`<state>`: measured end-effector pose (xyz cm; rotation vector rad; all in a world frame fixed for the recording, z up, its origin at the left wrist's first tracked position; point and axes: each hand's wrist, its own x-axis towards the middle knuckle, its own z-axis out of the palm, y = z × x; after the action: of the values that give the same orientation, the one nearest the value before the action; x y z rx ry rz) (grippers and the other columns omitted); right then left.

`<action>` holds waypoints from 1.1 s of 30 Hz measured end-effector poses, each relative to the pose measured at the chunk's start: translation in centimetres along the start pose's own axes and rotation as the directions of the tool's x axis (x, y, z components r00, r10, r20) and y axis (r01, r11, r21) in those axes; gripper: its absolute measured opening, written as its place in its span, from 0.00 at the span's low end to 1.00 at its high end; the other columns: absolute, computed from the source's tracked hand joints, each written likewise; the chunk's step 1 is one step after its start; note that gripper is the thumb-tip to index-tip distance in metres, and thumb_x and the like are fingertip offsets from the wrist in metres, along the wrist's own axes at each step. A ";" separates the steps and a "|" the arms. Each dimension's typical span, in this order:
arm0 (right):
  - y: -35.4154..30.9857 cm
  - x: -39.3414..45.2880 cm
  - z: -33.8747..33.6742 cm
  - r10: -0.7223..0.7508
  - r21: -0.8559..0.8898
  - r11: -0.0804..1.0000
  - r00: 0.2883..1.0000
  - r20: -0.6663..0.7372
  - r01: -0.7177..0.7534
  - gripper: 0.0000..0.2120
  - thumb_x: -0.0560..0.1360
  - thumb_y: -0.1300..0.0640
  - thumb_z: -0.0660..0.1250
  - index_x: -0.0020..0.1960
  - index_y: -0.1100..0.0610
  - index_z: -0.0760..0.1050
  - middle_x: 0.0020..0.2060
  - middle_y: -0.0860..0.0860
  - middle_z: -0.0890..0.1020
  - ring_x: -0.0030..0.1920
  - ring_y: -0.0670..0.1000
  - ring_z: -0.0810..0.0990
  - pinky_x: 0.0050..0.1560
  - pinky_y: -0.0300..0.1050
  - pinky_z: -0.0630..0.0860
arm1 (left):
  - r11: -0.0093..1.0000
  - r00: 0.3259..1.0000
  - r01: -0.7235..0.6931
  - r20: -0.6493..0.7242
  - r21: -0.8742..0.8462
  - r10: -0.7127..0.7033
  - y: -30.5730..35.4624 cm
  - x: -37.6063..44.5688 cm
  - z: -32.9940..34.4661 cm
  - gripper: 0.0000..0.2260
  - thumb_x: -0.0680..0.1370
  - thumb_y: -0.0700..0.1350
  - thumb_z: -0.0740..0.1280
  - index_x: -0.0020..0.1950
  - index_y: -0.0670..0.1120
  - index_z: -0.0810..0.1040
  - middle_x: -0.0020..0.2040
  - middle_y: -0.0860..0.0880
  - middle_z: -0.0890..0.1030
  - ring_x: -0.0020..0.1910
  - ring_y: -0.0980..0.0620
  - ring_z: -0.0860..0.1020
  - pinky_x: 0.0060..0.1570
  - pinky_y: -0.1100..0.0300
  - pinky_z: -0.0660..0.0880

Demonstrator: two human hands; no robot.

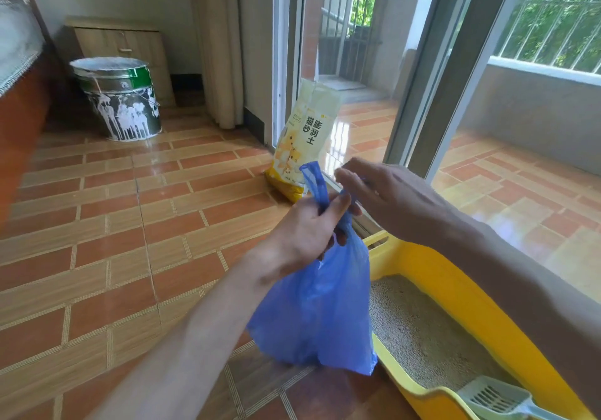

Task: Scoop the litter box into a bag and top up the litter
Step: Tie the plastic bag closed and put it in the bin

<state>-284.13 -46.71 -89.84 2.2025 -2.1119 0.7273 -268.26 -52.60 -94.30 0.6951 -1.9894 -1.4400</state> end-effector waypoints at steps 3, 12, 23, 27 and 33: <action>0.7 -0.7 0.6 0.032 0.126 0.992 0.998 -0.053 -0.026 0.17 0.83 0.44 0.61 0.40 0.50 0.76 0.30 0.47 0.77 0.28 0.45 0.71 0.30 0.43 0.71 | 0.999 0.999 0.021 -0.031 -0.041 -0.023 -0.1 0.0 -0.1 0.21 0.87 0.52 0.55 0.48 0.41 0.81 0.26 0.50 0.73 0.25 0.52 0.69 0.27 0.58 0.70; -0.7 -3.5 0.1 -0.027 0.254 0.962 0.963 -0.269 0.098 0.05 0.78 0.54 0.73 0.44 0.53 0.83 0.32 0.46 0.84 0.30 0.46 0.77 0.34 0.32 0.70 | 0.970 0.991 0.116 0.087 -0.212 -0.100 -0.2 -0.1 -1.3 0.17 0.85 0.52 0.63 0.52 0.40 0.82 0.44 0.42 0.87 0.30 0.49 0.71 0.35 0.57 0.74; 1.6 -3.8 4.6 0.151 0.672 0.736 0.987 -0.046 -0.081 0.06 0.86 0.58 0.58 0.56 0.59 0.72 0.46 0.51 0.81 0.48 0.49 0.81 0.52 0.52 0.77 | 0.939 0.990 -0.018 0.140 0.343 -0.032 1.8 -1.5 -2.2 0.10 0.77 0.34 0.67 0.50 0.49 0.75 0.41 0.50 0.86 0.39 0.53 0.83 0.44 0.49 0.83; 1.4 -3.0 5.9 0.083 0.752 0.635 0.984 0.160 -0.176 0.15 0.87 0.51 0.55 0.63 0.56 0.77 0.57 0.49 0.84 0.61 0.52 0.81 0.64 0.53 0.76 | 0.740 0.991 -0.126 0.112 0.661 0.068 3.2 -2.0 -1.8 0.16 0.71 0.34 0.67 0.51 0.52 0.70 0.44 0.47 0.82 0.45 0.42 0.81 0.46 0.46 0.80; 0.8 -2.7 6.7 0.145 0.619 0.769 0.987 0.069 -0.156 0.28 0.84 0.39 0.56 0.57 0.65 0.78 0.54 0.69 0.79 0.48 0.52 0.80 0.54 0.61 0.76 | 0.442 0.900 -0.215 0.001 0.871 0.436 2.4 -3.1 -1.8 0.18 0.70 0.32 0.66 0.53 0.49 0.68 0.38 0.50 0.77 0.36 0.41 0.74 0.34 0.54 0.66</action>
<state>-282.72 -46.37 -96.98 2.3014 -2.3159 1.6420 -265.00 -50.97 -92.01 0.7380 -2.4127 -0.0061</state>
